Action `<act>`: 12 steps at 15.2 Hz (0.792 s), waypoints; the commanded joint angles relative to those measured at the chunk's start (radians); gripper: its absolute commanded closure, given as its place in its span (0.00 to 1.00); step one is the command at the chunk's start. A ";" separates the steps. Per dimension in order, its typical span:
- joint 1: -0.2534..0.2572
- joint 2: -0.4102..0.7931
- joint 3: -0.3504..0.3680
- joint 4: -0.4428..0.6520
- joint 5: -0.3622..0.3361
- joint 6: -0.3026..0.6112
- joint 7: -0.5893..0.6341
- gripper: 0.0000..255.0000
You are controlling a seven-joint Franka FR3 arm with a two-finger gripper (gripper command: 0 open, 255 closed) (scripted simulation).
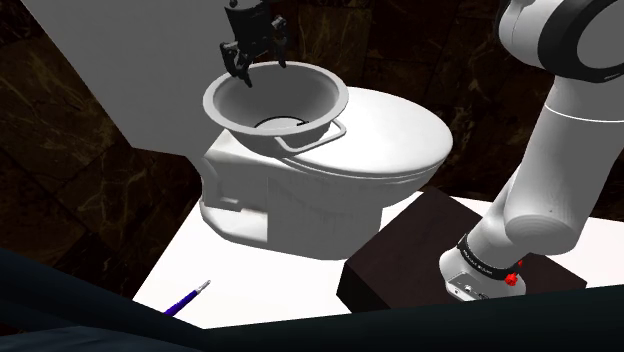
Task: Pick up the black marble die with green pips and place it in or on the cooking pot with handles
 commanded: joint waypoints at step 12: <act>0.066 0.069 0.012 0.217 -0.042 -0.162 -0.008 0.00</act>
